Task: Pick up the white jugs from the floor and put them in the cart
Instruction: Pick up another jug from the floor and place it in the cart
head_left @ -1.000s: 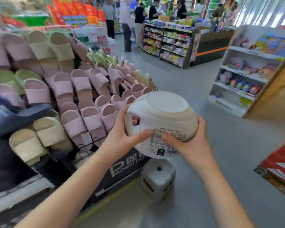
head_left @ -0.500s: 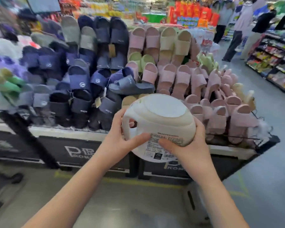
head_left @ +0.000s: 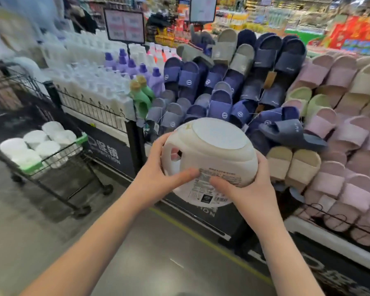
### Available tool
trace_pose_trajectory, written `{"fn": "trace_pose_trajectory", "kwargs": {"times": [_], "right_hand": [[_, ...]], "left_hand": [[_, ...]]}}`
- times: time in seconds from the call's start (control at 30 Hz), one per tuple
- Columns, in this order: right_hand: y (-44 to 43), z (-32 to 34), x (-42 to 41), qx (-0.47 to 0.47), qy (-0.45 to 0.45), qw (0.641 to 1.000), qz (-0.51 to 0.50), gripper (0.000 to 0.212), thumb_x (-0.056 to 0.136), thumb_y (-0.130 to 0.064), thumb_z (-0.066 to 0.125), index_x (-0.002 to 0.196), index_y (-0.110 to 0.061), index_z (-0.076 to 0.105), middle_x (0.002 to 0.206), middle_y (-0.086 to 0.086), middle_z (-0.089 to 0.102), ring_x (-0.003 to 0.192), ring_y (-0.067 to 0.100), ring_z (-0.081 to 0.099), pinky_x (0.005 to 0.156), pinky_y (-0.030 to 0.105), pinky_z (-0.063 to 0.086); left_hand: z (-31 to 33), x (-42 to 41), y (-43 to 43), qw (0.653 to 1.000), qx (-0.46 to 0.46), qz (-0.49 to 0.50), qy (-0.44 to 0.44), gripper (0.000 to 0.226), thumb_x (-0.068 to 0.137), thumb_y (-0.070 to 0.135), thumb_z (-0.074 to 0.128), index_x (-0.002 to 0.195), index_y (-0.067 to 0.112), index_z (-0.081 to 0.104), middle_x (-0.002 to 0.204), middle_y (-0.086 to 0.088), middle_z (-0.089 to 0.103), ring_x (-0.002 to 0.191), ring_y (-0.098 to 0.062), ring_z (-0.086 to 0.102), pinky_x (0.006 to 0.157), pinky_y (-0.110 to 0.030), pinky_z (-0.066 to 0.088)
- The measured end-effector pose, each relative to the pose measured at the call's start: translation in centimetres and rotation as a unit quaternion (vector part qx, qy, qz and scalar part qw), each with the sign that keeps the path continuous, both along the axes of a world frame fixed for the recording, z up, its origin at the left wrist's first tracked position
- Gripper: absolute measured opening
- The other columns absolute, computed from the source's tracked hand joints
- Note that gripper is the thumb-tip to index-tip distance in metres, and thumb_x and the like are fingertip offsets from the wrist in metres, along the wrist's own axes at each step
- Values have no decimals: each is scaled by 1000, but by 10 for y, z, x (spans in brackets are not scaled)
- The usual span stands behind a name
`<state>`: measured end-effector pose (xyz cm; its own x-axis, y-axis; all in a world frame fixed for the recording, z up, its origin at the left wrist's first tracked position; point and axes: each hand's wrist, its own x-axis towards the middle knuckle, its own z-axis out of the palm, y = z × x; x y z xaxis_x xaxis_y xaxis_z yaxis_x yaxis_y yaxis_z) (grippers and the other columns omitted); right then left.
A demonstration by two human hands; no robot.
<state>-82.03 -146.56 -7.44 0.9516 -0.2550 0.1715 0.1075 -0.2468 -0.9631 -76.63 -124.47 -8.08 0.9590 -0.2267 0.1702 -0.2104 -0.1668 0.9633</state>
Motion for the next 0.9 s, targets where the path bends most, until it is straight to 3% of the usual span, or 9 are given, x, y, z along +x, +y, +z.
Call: {"fn": "trace_pose_trajectory", "kwargs": {"times": [0.13,0.27,0.4,0.5,0.67,0.8,0.9], "right_hand": [[77,-8,36,3,-12,999,43,100,66,-11,97,141,-41,38,126,-20,55,98,-25,58,67,3,51],[138,-18,65,1,-4,997,80,105,59,-26,100,142,-47,39,130,-22,56,108,-15,60,79,18,62],[192,-18,95,6,-1,991,131,111,56,-34,101,147,-48,38,120,-38,56,111,-13,61,87,31,63],[236,-17,118,18,-2,984,180,116,47,-49,97,148,-47,39,129,-31,56,116,-7,62,92,33,61],[312,-18,160,36,-3,965,259,110,48,-48,95,144,-48,40,128,-31,56,113,-13,61,89,25,59],[370,-21,200,46,-14,947,319,95,51,-43,96,127,-60,41,115,-45,57,111,-15,61,81,15,58],[415,-20,236,52,-18,936,348,93,48,-46,96,120,-64,39,112,-47,57,108,-18,61,77,7,54]], "left_hand": [[-6,17,79,999,-12,34,9,90,68,58,88,142,57,38,132,36,54,130,9,52,113,-45,49],[-12,29,143,997,-19,77,17,91,69,57,90,143,59,37,140,32,52,133,5,52,114,-47,48],[-11,34,199,992,-18,125,18,87,70,55,92,138,65,38,141,35,50,134,5,51,113,-47,48],[-10,36,241,984,-7,177,19,93,65,59,91,141,64,37,141,33,52,133,6,51,114,-46,47],[-9,42,308,962,9,271,31,106,60,67,89,148,58,31,139,26,54,133,6,51,115,-47,47],[-10,58,356,948,8,317,19,96,63,62,88,142,62,34,128,40,55,126,12,53,112,-41,49],[-11,80,395,938,9,347,10,92,65,58,87,141,60,36,127,39,55,126,10,53,110,-36,49]]}}
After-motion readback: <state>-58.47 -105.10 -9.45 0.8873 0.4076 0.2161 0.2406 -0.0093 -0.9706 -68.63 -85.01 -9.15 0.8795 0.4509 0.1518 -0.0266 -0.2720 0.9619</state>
